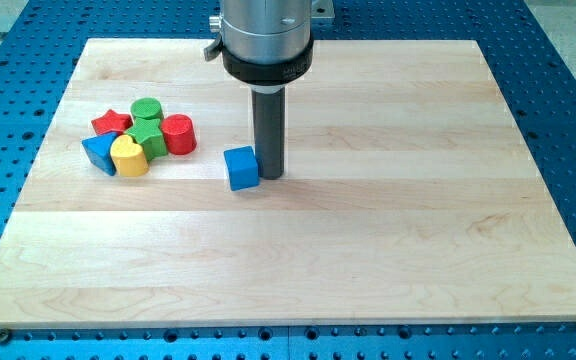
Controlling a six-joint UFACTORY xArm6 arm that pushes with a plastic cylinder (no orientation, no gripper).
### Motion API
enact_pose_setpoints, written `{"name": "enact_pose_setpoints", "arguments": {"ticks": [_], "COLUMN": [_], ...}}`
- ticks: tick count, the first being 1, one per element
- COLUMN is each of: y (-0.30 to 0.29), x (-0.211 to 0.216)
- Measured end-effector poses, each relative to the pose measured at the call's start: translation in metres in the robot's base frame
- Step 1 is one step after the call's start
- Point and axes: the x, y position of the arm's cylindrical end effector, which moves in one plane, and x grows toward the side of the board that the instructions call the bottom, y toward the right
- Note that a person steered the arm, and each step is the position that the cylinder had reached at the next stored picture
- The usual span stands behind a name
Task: Move the cube towards the green star
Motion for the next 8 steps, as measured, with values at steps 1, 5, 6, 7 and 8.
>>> {"name": "enact_pose_setpoints", "arguments": {"ticks": [1,5,6,7,8], "y": [-0.014,-0.111,-0.111,-0.109,-0.088], "x": [0.017,0.048,0.045,0.044,0.040]}}
